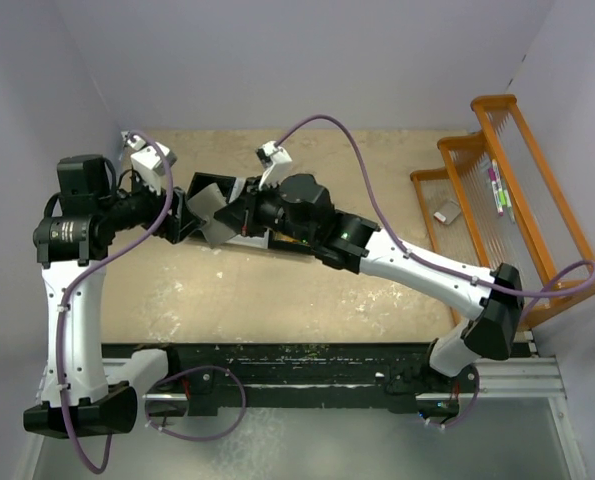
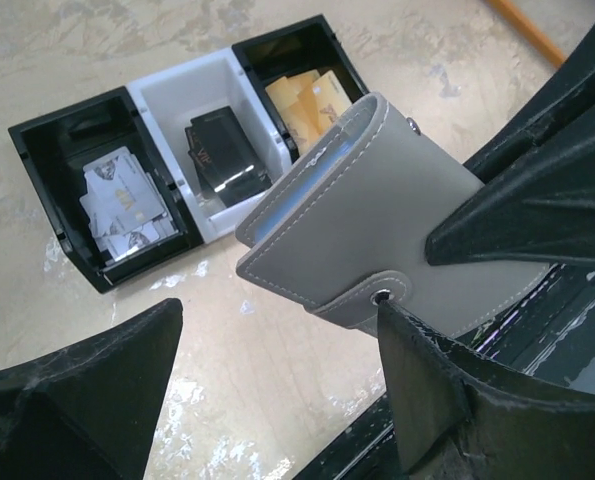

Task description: Take the credit cards out of the card holder

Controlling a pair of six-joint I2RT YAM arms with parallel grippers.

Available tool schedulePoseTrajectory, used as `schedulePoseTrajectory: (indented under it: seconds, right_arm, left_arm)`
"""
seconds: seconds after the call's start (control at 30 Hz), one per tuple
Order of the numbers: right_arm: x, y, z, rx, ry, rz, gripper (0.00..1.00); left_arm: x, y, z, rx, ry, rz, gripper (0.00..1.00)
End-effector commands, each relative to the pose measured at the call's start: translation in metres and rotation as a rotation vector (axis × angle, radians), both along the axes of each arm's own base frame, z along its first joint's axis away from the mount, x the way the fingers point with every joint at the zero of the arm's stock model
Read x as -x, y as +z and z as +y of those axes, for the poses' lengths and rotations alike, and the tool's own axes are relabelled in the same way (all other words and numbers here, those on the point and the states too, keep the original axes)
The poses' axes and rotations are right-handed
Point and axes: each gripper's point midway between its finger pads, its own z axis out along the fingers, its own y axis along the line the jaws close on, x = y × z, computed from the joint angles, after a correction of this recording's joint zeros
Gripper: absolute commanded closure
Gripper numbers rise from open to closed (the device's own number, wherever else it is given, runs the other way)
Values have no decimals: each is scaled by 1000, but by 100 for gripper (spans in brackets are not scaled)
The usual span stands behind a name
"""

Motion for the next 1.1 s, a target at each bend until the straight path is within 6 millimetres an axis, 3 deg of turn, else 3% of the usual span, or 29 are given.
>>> schedulePoseTrajectory:
  seconds: [0.0, 0.2, 0.43, 0.63, 0.73, 0.9, 1.07]
  right_arm:
    - [-14, 34, -1, -22, -155, -70, 100]
    - [-10, 35, 11, -25, -173, -65, 100]
    - [-5, 41, 22, -47, -163, -60, 100]
    - [4, 39, 37, -60, -141, -42, 100]
    - [9, 34, 46, -47, -125, -36, 100]
    - [15, 21, 54, -31, -104, -15, 100]
    - [18, 23, 60, -48, -88, -9, 100]
  left_arm:
    - [-7, -1, 2, -48, -30, -76, 19]
    - [3, -2, -8, -29, -91, -80, 20]
    - [6, -17, -1, -73, -75, -76, 25]
    - [-9, -13, 8, -78, 15, -117, 42]
    - [-15, -6, 14, -83, 63, -147, 46]
    - [-11, -3, 11, -81, 48, -172, 43]
    - [-4, -19, 8, -89, 8, -135, 41]
